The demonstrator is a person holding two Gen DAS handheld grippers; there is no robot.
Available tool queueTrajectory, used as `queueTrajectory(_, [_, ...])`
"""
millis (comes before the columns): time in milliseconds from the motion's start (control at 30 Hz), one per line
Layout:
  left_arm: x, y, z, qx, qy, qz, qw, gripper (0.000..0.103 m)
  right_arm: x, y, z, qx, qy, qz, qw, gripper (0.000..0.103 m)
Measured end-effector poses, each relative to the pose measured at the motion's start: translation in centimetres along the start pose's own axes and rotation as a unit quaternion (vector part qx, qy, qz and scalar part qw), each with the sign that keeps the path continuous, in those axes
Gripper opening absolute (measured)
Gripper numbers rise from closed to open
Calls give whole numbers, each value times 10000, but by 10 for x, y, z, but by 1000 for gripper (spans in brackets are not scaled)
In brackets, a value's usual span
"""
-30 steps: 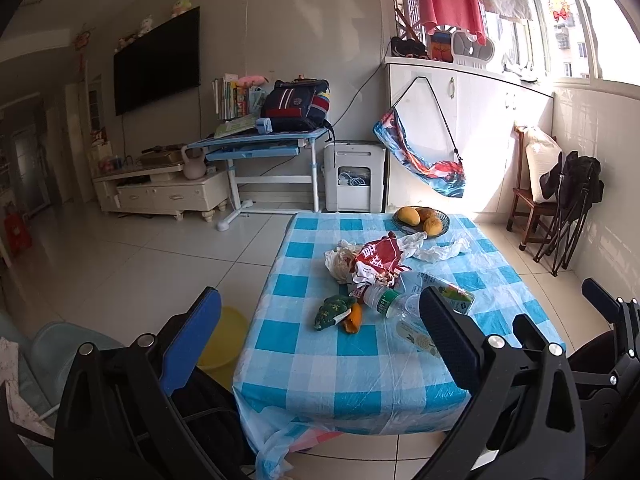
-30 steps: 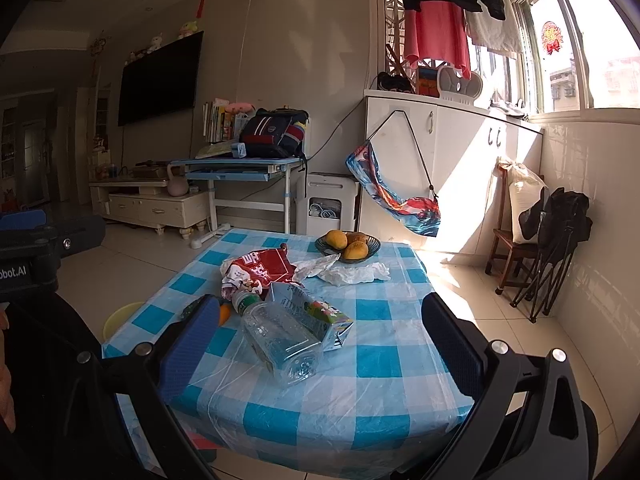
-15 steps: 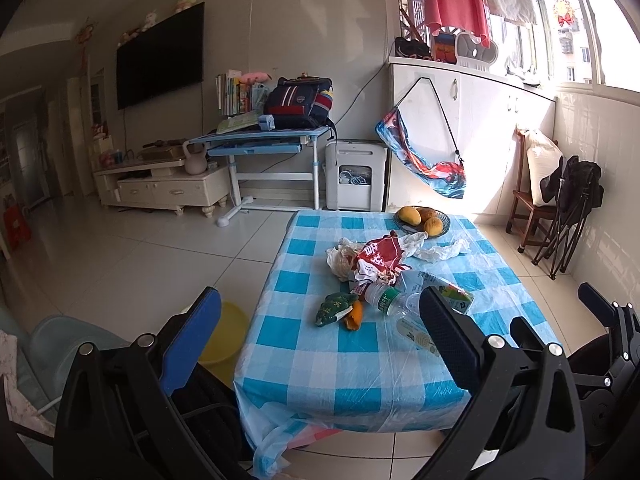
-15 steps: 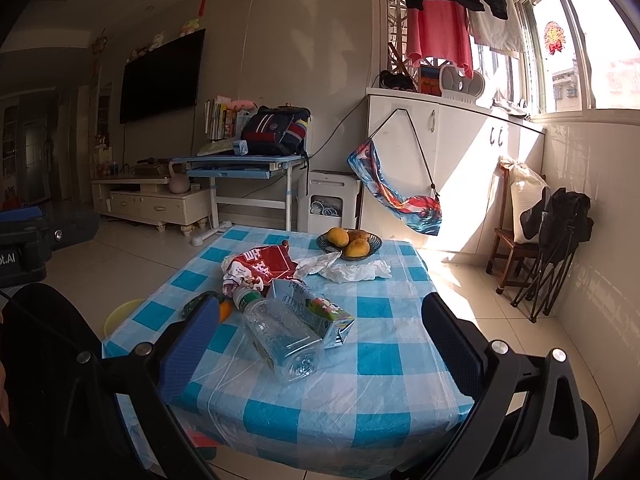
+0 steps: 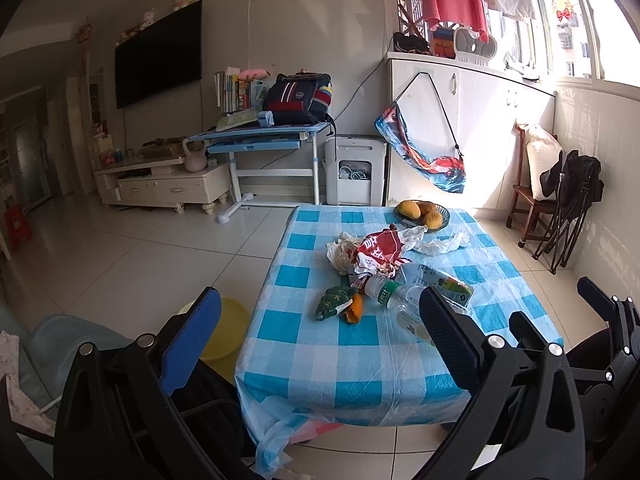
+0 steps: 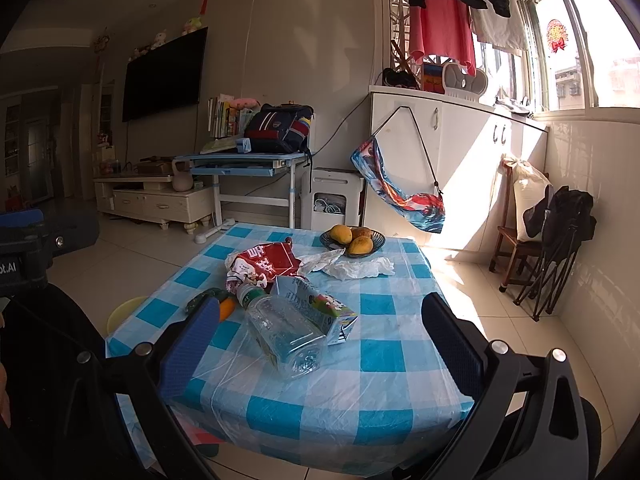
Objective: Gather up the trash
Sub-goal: 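Move both tools toward the cluttered checked table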
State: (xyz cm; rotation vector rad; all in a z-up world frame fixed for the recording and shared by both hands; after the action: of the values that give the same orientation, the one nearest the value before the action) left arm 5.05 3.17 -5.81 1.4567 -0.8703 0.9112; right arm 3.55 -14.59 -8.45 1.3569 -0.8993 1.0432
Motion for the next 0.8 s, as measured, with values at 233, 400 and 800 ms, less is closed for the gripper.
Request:
queueTrajectory(233, [-2,1,1,5,4,-5,10000,96,0,0,0,2,8,-3,10000,97])
queueTrajectory(400, [-4,1,1,16,6,-9,10000,96,-3,0,-4,44,40,-20,10000,97])
queueTrajectory(800, [-4,1,0,9,10,-11,10000,96,-4,0,-3,91,27,-62,9999,97])
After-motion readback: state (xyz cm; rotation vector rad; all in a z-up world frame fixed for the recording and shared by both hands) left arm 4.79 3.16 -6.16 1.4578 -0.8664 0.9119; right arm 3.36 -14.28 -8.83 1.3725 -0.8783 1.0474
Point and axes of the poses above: each gripper's, at about its wrist camera, not at the fingertips, and y roughly against the way its jaws point, z to its right, x to its top, the point moved 9 cm from there along -y, roughly the way its jaws point, and after that the axes turned 3 degrees about z, right-handed, at the moved point
